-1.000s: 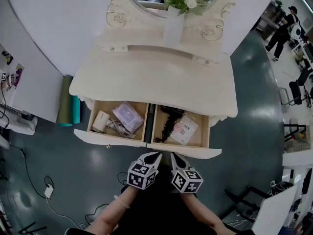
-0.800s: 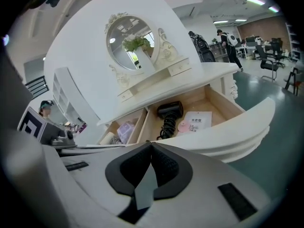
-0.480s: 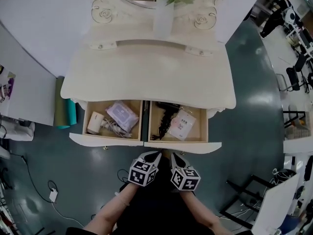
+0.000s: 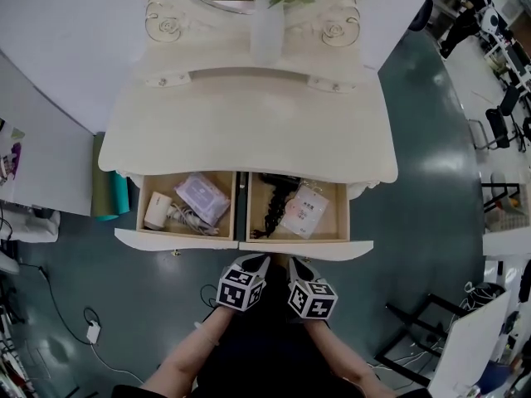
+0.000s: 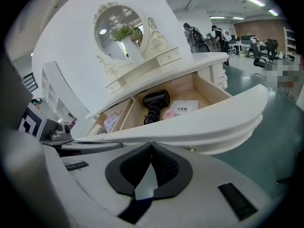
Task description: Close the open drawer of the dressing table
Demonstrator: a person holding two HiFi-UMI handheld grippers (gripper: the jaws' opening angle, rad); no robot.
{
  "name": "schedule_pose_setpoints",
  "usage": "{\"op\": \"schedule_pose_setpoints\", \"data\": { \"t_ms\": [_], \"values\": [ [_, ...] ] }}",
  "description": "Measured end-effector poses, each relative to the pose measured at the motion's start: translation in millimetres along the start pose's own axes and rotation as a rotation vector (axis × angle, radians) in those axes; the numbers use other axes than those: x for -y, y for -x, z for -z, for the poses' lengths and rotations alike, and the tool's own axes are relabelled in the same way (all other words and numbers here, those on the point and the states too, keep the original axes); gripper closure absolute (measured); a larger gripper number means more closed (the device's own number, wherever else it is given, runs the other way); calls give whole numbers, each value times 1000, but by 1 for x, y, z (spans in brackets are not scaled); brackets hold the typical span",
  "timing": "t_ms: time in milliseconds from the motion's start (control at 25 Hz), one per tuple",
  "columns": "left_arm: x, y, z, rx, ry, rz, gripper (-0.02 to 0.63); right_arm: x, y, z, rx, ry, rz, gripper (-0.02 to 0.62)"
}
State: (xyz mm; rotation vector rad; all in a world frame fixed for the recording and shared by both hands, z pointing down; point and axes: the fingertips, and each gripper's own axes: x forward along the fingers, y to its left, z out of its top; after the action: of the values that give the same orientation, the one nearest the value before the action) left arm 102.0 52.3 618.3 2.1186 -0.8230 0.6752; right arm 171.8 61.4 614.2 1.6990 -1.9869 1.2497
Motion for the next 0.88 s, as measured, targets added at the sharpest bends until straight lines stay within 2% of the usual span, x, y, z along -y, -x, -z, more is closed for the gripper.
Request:
{"op": "schedule_pose_setpoints", "data": {
  "t_ms": [360, 880],
  "values": [
    [-4, -1, -4, 12, 8, -13, 580, 11, -3, -2, -4, -10, 34, 580],
    [-8, 0, -9, 17, 7, -34, 580, 10, -7, -7, -13, 3, 23, 580]
  ]
}}
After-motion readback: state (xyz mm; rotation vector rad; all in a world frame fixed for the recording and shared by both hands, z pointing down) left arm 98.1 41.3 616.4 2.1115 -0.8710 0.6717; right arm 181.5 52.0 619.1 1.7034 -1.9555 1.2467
